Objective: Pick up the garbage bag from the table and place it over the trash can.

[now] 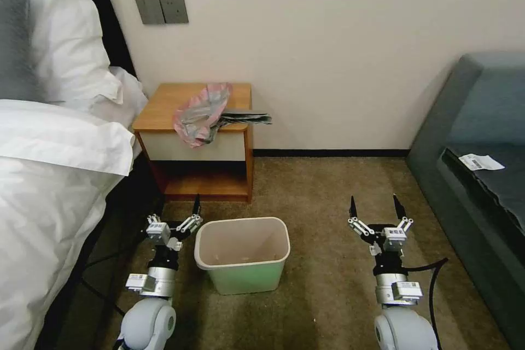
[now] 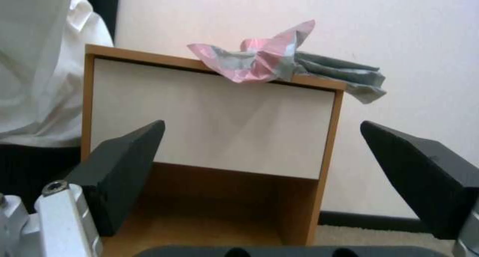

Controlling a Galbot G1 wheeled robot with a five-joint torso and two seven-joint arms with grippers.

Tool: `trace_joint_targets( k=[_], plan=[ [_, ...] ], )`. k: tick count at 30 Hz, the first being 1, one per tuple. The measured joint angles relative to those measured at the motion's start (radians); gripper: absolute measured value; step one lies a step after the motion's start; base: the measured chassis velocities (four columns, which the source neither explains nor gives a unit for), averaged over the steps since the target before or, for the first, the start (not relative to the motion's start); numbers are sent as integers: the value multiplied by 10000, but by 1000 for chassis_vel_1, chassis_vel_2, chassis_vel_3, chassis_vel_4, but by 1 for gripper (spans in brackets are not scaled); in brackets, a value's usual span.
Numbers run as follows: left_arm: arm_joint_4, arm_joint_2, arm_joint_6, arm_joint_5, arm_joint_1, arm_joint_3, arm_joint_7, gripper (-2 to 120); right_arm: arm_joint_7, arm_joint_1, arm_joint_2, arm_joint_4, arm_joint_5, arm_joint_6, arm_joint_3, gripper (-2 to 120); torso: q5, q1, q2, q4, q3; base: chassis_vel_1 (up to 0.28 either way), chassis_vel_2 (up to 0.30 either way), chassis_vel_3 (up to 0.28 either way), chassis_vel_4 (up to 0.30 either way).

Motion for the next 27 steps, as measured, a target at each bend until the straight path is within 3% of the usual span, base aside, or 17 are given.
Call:
trace_joint_targets(
  k=[6, 10, 13, 14, 18, 22, 24, 27],
  plan=[
    [-52, 7, 59, 0, 3, -1, -25, 97, -2, 2, -28, 24, 60, -47, 0, 100, 0, 0, 1, 0, 0, 0, 0, 0, 0],
    [-466, 112, 595, 0, 66, -51, -212, 96, -131, 37, -290, 429, 620, -595, 25, 100, 0, 0, 0, 0, 0, 0, 0, 0, 0],
    [-1182, 309, 1562, 26, 176, -164, -581, 99, -393, 123, -791, 1208, 1675, -1648, 94, 100, 0, 0, 0, 0, 0, 0, 0, 0, 0],
    [-1182, 309, 1562, 26, 176, -164, -581, 99, -393, 123, -791, 1208, 1675, -1648, 94, 100, 0, 0, 0, 0, 0, 0, 0, 0, 0],
    [-2326, 633, 3104, 83, 361, -335, -1167, 100, -769, 259, -1508, 2348, 3204, -3161, 198, 100, -3, 0, 0, 2, -1, 0, 0, 0, 0],
    [-2918, 799, 3909, 114, 449, -421, -1468, 100, -829, 432, -1786, 2414, 3553, -3160, -53, 100, 3, 0, 0, -4, 0, 0, 0, 0, 0],
    [-3434, 929, 4549, 92, 586, -454, -1639, 100, -1311, 892, -2213, 2056, 3316, -2614, -348, 100, 4, 0, 0, -2, 0, 0, 0, 0, 0],
    [-3535, 939, 4687, 41, 690, -364, -1589, 100, -1799, 1534, -2660, 1494, 2835, -2201, -583, 100, -3, 1, 0, -1, 0, 0, 0, 0, 0]
  ],
)
